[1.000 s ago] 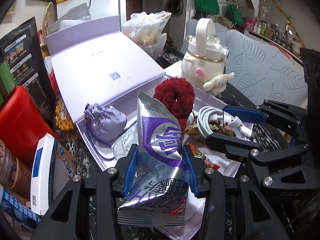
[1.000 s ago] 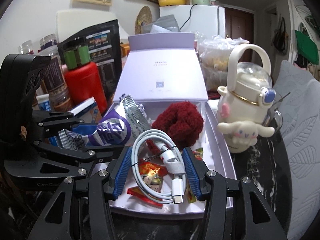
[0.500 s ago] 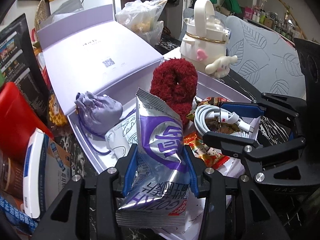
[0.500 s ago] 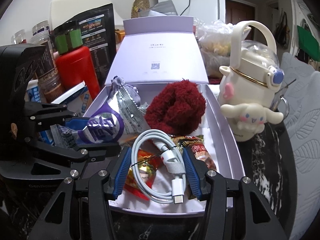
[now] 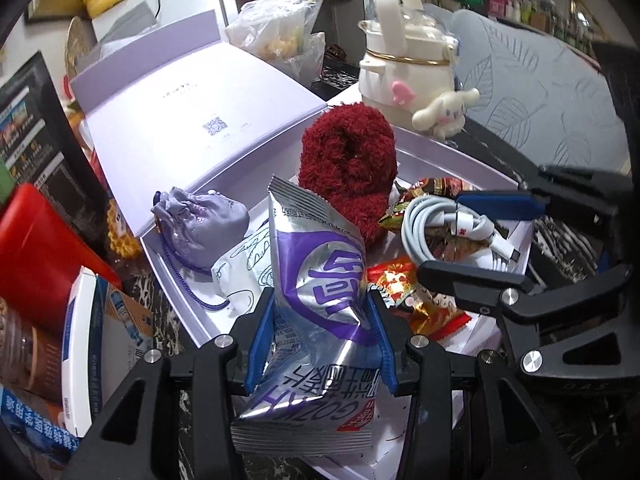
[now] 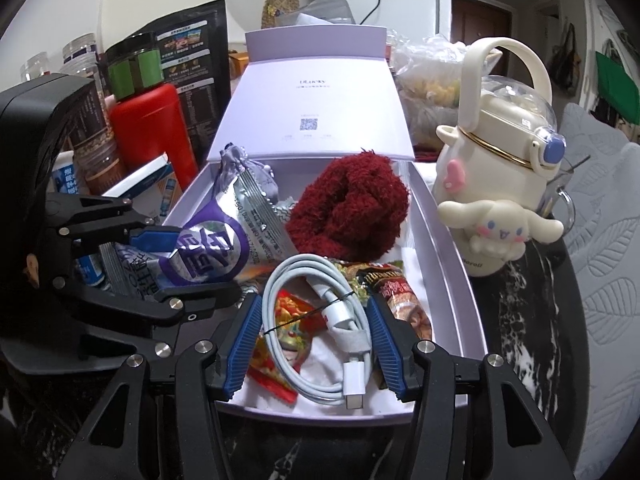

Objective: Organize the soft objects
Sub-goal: 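Lower the snack bag with the left tool into the box while the right tool lowers the cable, then open both tools to release the snack bag and cable in the box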

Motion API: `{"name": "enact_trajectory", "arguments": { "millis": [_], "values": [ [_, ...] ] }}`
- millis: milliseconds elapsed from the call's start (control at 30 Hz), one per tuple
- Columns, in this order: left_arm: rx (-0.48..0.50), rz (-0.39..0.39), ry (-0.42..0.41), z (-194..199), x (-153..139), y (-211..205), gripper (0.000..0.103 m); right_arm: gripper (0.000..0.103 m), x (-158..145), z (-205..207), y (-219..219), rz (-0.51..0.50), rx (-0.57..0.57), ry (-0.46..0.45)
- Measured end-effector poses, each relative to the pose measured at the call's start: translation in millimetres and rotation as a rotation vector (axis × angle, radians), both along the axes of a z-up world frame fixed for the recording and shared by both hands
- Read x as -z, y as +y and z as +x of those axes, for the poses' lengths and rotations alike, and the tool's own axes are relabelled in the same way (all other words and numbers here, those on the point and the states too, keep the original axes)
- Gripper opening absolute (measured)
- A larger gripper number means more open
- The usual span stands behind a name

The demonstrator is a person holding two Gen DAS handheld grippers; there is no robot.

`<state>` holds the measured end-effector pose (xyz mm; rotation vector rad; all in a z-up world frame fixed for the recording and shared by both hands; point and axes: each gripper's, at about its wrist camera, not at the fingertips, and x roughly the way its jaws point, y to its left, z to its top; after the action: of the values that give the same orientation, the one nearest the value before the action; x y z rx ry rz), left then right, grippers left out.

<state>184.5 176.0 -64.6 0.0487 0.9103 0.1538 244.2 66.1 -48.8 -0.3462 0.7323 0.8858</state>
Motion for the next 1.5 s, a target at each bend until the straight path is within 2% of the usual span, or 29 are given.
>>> {"name": "enact_trajectory", "arguments": {
  "millis": [133,400,500,700,767,800,867,900,1500],
  "values": [
    [-0.008,0.001,0.009,0,0,-4,0.044,0.054,-2,-2,-3,-0.006,0.008,0.003],
    [-0.053,-0.064,0.033,-2,-6,3,0.046,0.057,-11,-10,-12,-0.01,0.027,-0.014],
    [-0.071,-0.077,0.033,-4,-9,5,0.046,0.062,-16,-14,-15,-0.006,0.035,-0.023],
    [-0.091,-0.061,0.017,-10,-23,3,0.046,0.063,-27,-23,-24,-0.002,0.057,-0.044],
    [-0.094,-0.064,0.01,-13,-28,1,0.051,0.063,-31,-27,-27,0.001,0.059,-0.05],
    [-0.097,-0.061,0.004,-15,-31,0,0.055,0.063,-34,-29,-28,0.003,0.061,-0.057],
    [-0.112,-0.047,-0.017,-17,-36,-2,0.072,0.063,-40,-33,-32,0.007,0.068,-0.073],
    [-0.119,-0.041,-0.031,-20,-40,-3,0.074,0.063,-43,-35,-34,0.01,0.073,-0.081],
    [-0.135,0.003,-0.207,-66,-111,-19,0.074,0.063,-98,-69,-54,0.1,0.122,-0.162]
  ]
}}
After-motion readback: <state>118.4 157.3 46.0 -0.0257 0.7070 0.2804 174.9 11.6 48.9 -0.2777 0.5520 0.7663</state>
